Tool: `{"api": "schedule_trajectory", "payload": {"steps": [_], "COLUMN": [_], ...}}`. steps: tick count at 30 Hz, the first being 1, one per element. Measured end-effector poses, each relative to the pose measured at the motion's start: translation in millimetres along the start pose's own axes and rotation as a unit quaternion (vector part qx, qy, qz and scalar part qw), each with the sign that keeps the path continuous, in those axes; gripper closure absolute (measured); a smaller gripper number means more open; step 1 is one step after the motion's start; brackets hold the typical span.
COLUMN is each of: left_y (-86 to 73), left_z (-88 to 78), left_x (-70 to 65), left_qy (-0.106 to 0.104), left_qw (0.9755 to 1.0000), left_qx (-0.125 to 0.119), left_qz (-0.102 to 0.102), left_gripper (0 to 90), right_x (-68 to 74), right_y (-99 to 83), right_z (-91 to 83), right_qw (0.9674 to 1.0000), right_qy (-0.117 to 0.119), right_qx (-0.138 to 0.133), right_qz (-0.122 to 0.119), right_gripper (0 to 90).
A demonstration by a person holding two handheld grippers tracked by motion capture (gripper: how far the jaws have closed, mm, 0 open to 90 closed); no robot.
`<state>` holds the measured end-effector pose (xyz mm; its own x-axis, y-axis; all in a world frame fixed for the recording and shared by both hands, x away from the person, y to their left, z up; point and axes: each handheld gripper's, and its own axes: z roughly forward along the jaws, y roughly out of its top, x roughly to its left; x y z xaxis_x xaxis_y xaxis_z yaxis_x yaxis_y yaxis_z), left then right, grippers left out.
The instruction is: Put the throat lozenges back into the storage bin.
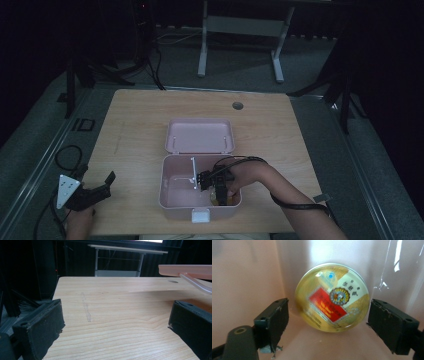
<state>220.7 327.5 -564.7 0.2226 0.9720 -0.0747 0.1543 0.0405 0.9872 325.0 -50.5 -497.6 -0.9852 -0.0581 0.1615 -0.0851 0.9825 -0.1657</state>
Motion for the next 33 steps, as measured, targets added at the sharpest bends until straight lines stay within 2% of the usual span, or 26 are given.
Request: {"api": "schedule_trajectory", "payload": {"steps": [7, 8, 11, 13, 14, 15, 16, 17, 18, 19, 20, 23, 25, 28, 30, 33], "left_y": [0.0, 0.0, 0.0, 0.0, 0.0, 0.0, 0.0, 0.0, 0.0, 0.0, 0.0, 0.1, 0.1, 0.1, 0.2, 0.2], "left_z": [0.0, 0.0, 0.0, 0.0, 0.0, 0.0, 0.1, 0.1, 0.1, 0.1, 0.1, 0.1, 0.2, 0.2, 0.2, 0.2], "left_x": [0.0, 0.0, 0.0, -0.1, -0.1, -0.1, -0.1, -0.1, -0.1, -0.1, -0.2, -0.2, -0.2, -0.2, -0.3, -0.3], "left_qy": [0.001, 0.001, 0.001, 0.001, 0.002, 0.002, 0.002, 0.002, 0.002, 0.002, 0.002, 0.002, 0.002, 0.002, 0.002, 0.002], "left_qw": [1.0, 1.0, 1.0, 1.0, 1.0, 1.0, 1.0, 1.0, 1.0, 1.0, 1.0, 1.0, 1.0, 1.0, 1.0, 1.0], "left_qx": [0.0, 0.0, 0.0, 0.0, 0.0, 0.0, -0.001, -0.001, 0.0, 0.0, 0.0, 0.0, 0.0, 0.001, 0.002, 0.002], "left_qz": [0.0, 0.0, -0.001, -0.001, 0.0, -0.001, -0.001, -0.001, -0.001, -0.001, -0.001, 0.0, 0.0, 0.001, 0.001, 0.002], "left_gripper": [0.3, 0.4, 0.4, 0.4, 0.4, 0.4, 0.4, 0.4, 0.4, 0.4, 0.4, 0.4, 0.3, 0.4, 0.4, 0.4], "right_x": [4.2, 5.7, 7.6, 10.6, 13.4, 13.4, 14.8, 15.6, 16.0, 16.0, 15.9, 13.1, 12.1, 9.1, 6.5, 3.8], "right_y": [-5.1, -11.0, -15.7, -22.3, -31.4, -31.4, -38.4, -43.0, -59.1, -59.1, -67.0, -89.8, -106.4, -129.8, -144.1, -161.9], "right_z": [-15.8, -31.7, -41.6, -54.1, -67.7, -67.7, -76.2, -81.3, -94.5, -94.5, -99.0, -105.9, -106.5, -101.5, -95.9, -82.7], "right_qw": [0.9997, 0.9986, 0.9975, 0.9954, 0.992, 0.992, 0.9884, 0.9863, 0.9784, 0.9784, 0.9742, 0.9659, 0.96, 0.9538, 0.9498, 0.9432], "right_qy": [-0.011, -0.026, -0.032, -0.044, -0.055, -0.055, -0.067, -0.072, -0.083, -0.083, -0.095, -0.109, -0.118, -0.127, -0.118, -0.117], "right_qx": [-0.021, -0.047, -0.062, -0.085, -0.113, -0.113, -0.135, -0.148, -0.187, -0.187, -0.201, -0.227, -0.242, -0.254, -0.265, -0.278], "right_qz": [0.003, 0.006, 0.008, 0.012, 0.014, 0.014, 0.014, 0.017, 0.031, 0.031, 0.038, 0.061, 0.077, 0.098, 0.117, 0.138], "right_gripper": [13.2, 13.6, 13.5, 13.3, 13.0, 13.0, 12.9, 12.7, 12.4, 12.4, 12.4, 12.3, 12.3, 12.1, 12.1, 12.1]}}
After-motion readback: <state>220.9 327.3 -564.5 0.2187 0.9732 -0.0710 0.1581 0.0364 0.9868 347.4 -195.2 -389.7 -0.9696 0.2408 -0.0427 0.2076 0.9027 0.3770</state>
